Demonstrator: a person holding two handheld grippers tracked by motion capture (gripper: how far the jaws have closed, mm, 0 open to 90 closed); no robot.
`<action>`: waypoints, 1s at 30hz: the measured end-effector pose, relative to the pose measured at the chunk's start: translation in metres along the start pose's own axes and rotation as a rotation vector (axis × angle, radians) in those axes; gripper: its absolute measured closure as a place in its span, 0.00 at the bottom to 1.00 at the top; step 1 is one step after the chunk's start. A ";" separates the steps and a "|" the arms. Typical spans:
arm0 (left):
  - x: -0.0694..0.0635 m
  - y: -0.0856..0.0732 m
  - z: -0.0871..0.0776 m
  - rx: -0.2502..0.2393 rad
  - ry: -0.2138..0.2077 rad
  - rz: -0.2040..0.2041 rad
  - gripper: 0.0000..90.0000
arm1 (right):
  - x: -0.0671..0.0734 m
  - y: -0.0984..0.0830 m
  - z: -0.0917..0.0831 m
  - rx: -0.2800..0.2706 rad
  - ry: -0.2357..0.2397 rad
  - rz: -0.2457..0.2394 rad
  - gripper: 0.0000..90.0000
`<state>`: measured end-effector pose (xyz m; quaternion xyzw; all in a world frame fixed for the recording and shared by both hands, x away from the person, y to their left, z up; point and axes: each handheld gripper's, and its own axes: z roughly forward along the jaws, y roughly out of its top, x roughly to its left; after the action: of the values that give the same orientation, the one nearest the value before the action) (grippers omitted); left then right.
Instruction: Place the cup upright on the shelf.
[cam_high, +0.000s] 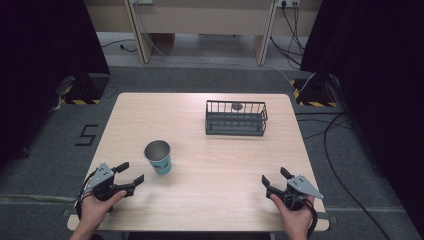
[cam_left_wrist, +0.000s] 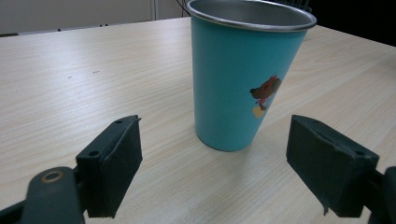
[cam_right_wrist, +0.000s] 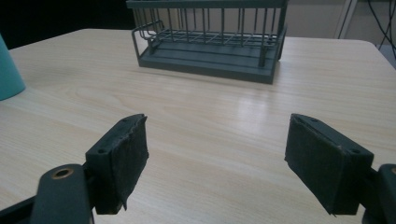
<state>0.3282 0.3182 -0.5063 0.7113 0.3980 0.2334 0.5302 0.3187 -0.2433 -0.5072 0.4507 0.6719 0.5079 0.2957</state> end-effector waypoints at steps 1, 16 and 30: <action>0.000 0.000 0.000 0.000 0.000 0.000 0.20 | 0.000 0.000 0.000 0.000 0.000 0.000 0.24; -0.001 0.000 0.000 0.000 -0.005 0.000 0.20 | 0.050 0.028 0.035 -0.032 0.205 -0.084 0.19; 0.000 0.000 -0.001 0.004 -0.002 0.000 0.21 | 0.082 0.045 0.067 -0.019 0.293 -0.126 0.17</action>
<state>0.3279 0.3190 -0.5065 0.7127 0.3979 0.2318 0.5292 0.3551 -0.1376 -0.4798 0.3258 0.7299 0.5551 0.2302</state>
